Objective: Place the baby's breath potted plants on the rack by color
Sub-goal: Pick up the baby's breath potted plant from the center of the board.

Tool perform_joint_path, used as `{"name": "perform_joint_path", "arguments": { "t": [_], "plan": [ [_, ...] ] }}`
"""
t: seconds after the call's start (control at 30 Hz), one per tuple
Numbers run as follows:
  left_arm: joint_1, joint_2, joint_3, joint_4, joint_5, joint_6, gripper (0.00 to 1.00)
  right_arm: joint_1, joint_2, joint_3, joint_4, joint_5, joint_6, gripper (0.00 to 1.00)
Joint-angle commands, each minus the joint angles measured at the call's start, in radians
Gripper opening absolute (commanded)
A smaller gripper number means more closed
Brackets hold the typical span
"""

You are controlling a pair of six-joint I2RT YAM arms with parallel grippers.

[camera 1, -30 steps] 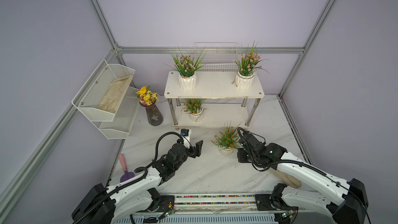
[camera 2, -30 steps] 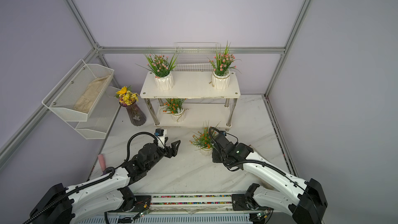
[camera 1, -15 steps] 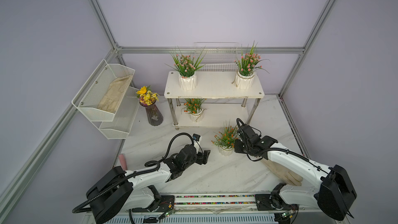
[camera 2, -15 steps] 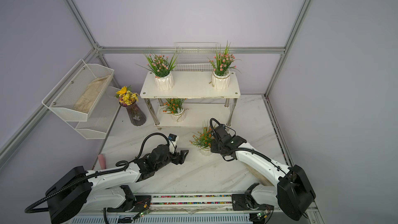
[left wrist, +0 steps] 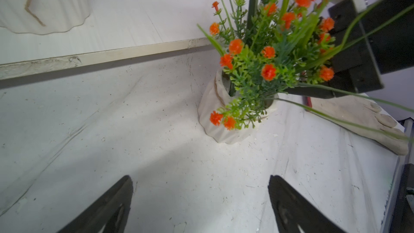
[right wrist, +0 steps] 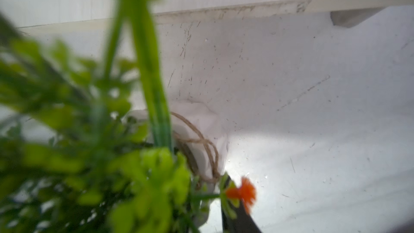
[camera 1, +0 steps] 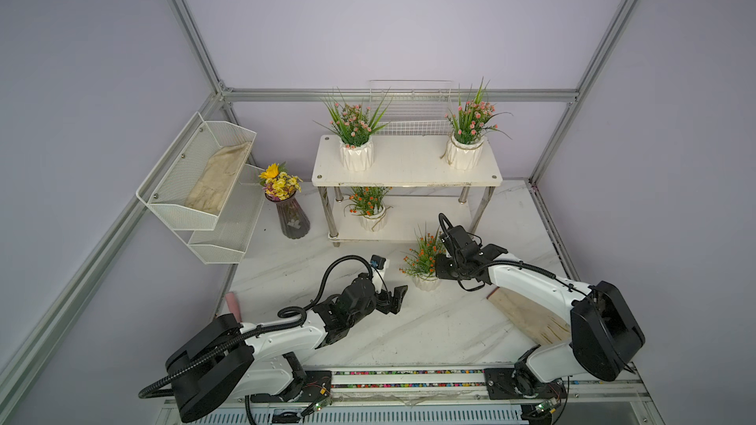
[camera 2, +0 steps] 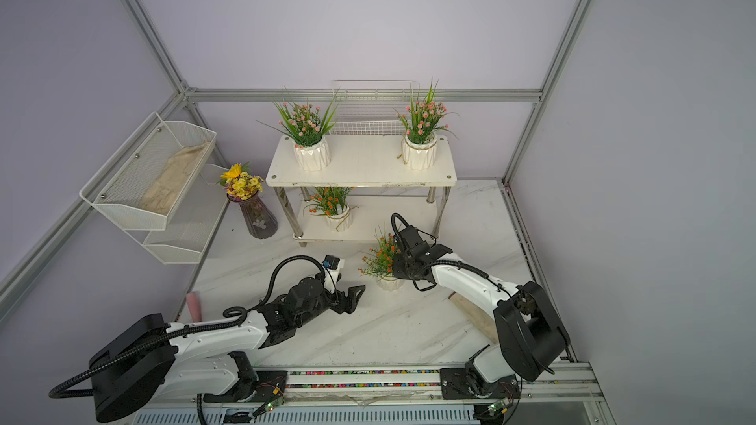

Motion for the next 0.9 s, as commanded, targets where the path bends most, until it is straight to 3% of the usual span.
{"name": "perform_joint_path", "arguments": {
  "t": [0.0,0.17,0.57,0.87],
  "plan": [
    [-0.022,-0.004,-0.026,0.081,-0.032,0.035,0.95,-0.011,0.034,0.024,0.02,-0.02,-0.014,0.19],
    [-0.047,0.032,-0.067,0.165,-0.064,0.062,0.95,-0.017,0.017,0.036,0.014,-0.039,-0.011,0.07],
    [-0.114,0.165,-0.112,0.463,-0.037,0.184,1.0,-0.034,-0.088,0.139,-0.069,-0.178,-0.039,0.03],
    [-0.114,0.236,-0.022,0.479,0.006,0.258,1.0,-0.034,-0.162,0.099,-0.078,-0.255,-0.054,0.03]
  ]
}}
